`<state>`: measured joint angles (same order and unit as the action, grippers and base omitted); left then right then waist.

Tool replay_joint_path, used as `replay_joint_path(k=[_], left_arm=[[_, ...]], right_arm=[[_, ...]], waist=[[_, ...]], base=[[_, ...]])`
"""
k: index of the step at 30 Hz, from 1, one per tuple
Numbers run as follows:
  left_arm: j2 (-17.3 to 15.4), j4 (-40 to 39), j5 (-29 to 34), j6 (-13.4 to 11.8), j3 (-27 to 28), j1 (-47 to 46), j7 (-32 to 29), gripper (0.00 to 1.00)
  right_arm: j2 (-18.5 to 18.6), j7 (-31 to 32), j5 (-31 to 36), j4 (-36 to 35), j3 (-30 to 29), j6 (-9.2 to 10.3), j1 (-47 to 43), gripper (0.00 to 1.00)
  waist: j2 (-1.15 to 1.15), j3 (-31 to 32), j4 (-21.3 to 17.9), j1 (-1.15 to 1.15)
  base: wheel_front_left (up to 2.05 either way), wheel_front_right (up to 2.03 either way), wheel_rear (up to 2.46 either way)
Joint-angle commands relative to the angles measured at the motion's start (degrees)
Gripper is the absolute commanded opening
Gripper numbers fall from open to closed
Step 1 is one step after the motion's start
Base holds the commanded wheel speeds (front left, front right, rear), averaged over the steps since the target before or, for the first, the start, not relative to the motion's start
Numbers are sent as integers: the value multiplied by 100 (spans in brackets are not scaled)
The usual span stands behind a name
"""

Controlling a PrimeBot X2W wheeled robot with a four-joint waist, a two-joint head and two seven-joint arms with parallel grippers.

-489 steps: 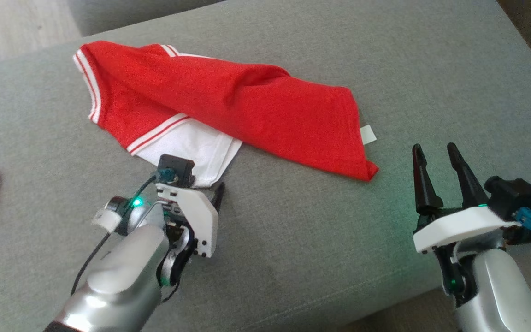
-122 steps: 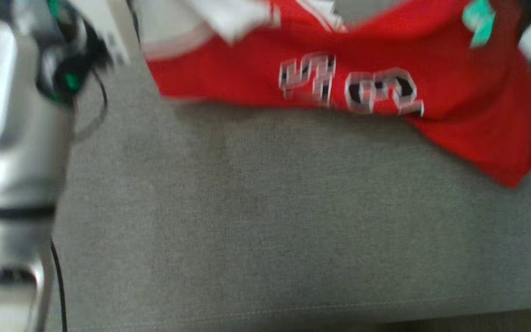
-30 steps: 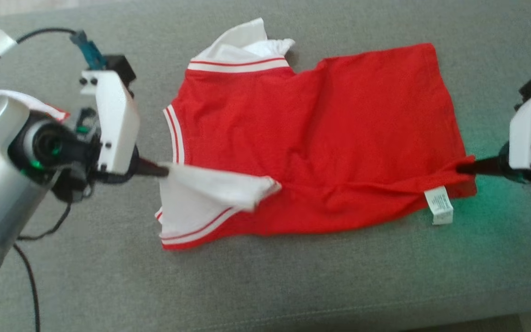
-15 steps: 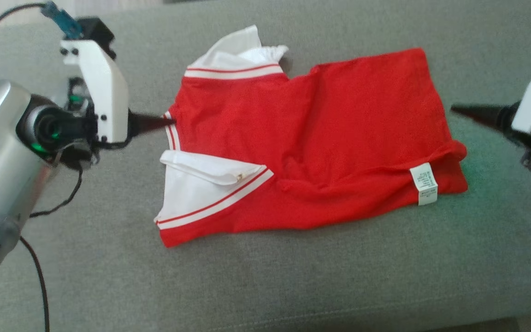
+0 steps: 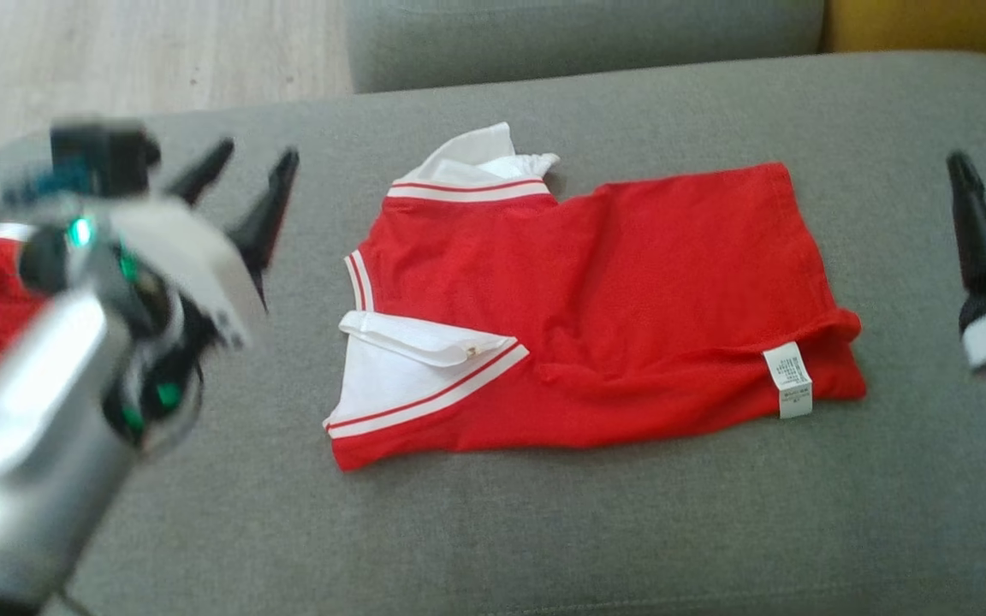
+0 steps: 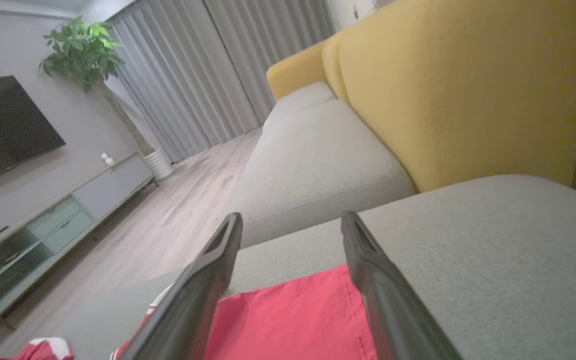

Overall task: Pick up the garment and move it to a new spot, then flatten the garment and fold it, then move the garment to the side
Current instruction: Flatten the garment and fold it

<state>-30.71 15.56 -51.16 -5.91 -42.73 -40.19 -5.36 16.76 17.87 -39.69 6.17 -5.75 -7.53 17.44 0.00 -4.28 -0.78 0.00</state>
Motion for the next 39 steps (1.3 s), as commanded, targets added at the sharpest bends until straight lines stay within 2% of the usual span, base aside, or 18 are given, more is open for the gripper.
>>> replay_joint_path(k=[1,4,5,7,10,13,17,26,32,36,39], left_arm=[[-255,-395,89,-258,391,166,430,100],[-221,-733,140,-677,502,854,1010,100],[-190,-803,142,-855,545,1094,1175,100],[-131,-905,230,-1186,534,1547,1460,100],[91,-973,225,-1510,552,2118,1765,100],[236,-850,261,-1639,470,2424,1845,100],[327,-575,216,-1529,348,2480,1788,100],[625,95,157,-1113,-9,1989,1282,100],[804,308,51,-922,-233,1845,868,100],[814,206,-131,-895,-300,1888,491,100],[756,101,-231,-979,-324,1901,190,100]], right_arm=[[-83,-477,236,-354,70,4,-173,100],[-263,-972,655,-384,-17,4,-671,100],[-266,-1009,899,-309,-24,4,-841,100],[-515,-1045,1047,-153,-122,4,-1067,100],[-702,-1007,1462,133,-237,4,-1236,100],[-782,-923,1790,419,-259,4,-1183,100],[-750,-805,1980,764,-142,4,-945,100],[-673,-96,2355,2283,-236,4,-10,100],[-711,3,2448,2841,-201,4,290,100],[-722,32,2376,3034,-120,4,356,100],[-702,61,2309,3123,-55,4,356,100]], waist=[[0,61,55,0],[0,91,69,0],[0,99,61,0],[0,87,21,0],[0,39,-5,0],[0,-34,-16,0],[0,-144,-9,0],[0,-456,126,0],[0,-539,175,0],[0,-545,177,0],[0,-530,173,0]], base=[[0,0,0],[0,0,0],[0,0,0],[0,0,0],[0,0,0],[0,0,0],[0,0,0],[0,0,0],[0,0,0],[0,0,0],[0,0,0]])
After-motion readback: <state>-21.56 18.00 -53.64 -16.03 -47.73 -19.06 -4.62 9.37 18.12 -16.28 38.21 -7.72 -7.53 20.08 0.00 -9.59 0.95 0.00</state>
